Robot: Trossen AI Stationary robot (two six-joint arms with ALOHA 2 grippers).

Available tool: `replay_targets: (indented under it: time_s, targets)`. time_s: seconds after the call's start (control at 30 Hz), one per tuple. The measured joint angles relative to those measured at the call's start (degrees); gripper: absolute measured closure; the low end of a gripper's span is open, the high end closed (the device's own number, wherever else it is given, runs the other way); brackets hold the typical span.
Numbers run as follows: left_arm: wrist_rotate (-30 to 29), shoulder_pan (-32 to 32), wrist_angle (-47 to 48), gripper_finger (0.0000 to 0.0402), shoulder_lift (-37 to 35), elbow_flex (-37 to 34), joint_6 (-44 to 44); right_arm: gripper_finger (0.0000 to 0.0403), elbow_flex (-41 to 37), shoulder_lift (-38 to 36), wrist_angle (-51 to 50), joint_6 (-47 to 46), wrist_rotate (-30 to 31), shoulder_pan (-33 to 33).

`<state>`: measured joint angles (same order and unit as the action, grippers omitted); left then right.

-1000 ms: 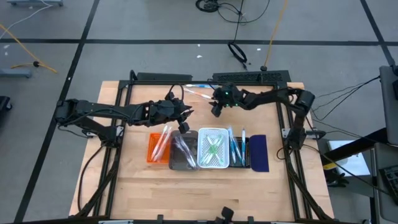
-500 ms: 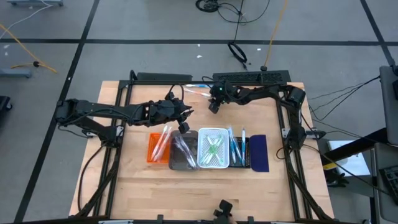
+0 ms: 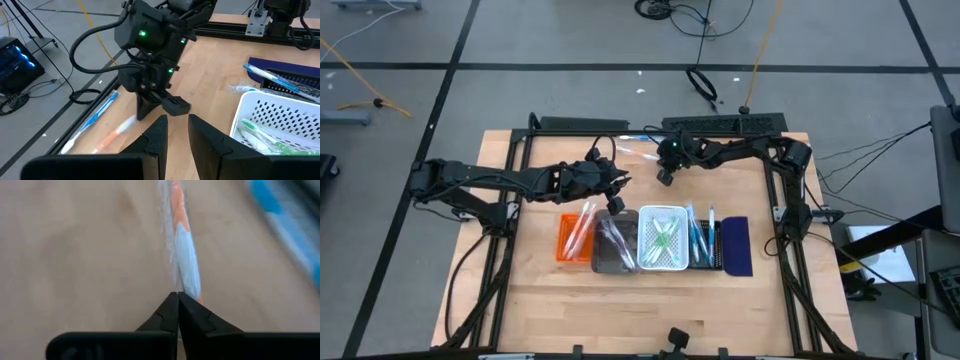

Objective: Pick & Place Toothbrushes
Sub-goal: Put the orange toothbrush into the orange bin

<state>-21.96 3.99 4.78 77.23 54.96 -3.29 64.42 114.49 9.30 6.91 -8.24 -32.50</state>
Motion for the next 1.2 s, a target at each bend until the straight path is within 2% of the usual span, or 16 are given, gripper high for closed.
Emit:
replay_targets:
  time_s: [0.2, 0.5, 0.7, 0.9, 1.03, 1.2]
  targets:
    - [-0.02, 0.0, 0.04, 0.0325, 0.02, 0.0, 0.0, 0.0403, -0.17, -4.57, -0.17, -0.15, -0.69, 2.89]
    - [-0.04, 0.0, 0.23, 0.0325, 0.0, 0.0, 0.89, 0.0403, -1.52, -18.01, -1.38, 0.0, 1.43, 7.89]
    - [0.0, 0.0, 0.24, 0.0325, 0.02, 0.0, -0.96, 0.0403, -1.59, -27.08, -4.16, 1.42, 5.92, 12.98]
    - [1.51, 0.0, 0.98, 0.0325, 0.02, 0.0, -1.85, 0.0403, -1.59, -32.92, -7.64, 3.1, 11.25, 17.68]
    - [2.06, 0.0, 3.72, 0.0325, 0.02, -0.02, -1.74, 0.0403, -1.59, -34.46, -9.17, 3.46, 13.22, 20.25]
    - [6.55, 0.07, 4.22, 0.0325, 0.02, -0.02, -3.77, 0.0403, -1.59, -34.68, -10.57, 4.52, 17.85, 21.96]
